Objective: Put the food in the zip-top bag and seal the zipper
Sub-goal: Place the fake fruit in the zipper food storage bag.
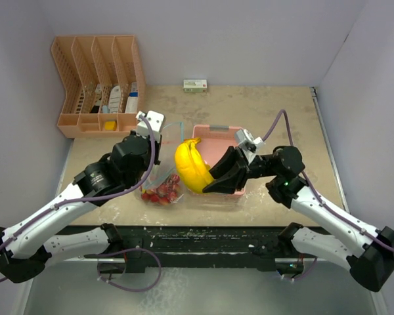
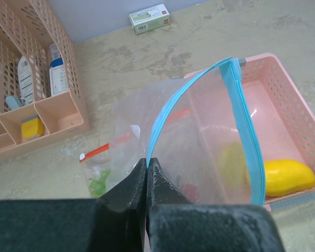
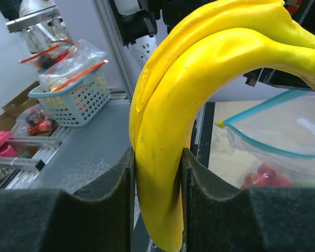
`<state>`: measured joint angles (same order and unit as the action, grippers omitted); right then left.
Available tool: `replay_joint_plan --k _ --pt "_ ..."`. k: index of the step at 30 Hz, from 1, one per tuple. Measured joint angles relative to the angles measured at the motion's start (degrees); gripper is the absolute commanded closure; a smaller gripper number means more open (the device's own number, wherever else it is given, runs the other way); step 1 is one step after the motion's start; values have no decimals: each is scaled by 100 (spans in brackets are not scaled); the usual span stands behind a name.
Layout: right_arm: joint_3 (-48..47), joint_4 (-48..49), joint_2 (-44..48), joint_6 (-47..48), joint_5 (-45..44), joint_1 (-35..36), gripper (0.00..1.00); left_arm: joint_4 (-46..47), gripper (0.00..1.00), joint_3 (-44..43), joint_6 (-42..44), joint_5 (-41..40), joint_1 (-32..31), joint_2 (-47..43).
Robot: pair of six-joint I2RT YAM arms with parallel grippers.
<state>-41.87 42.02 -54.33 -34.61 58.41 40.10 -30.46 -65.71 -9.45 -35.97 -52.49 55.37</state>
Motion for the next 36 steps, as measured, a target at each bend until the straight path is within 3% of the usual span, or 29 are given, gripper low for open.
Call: replay_joint_plan --k 21,31,36 --pt "-105 2782 -1858 -1659 599 2 100 304 100 192 -46 415 0 -280" --pt "-103 2559 -2483 -1832 457 7 100 313 100 254 -44 437 0 -415" --pt "-153 1915 -2446 -1779 68 -11 100 308 100 262 -44 437 0 -542"
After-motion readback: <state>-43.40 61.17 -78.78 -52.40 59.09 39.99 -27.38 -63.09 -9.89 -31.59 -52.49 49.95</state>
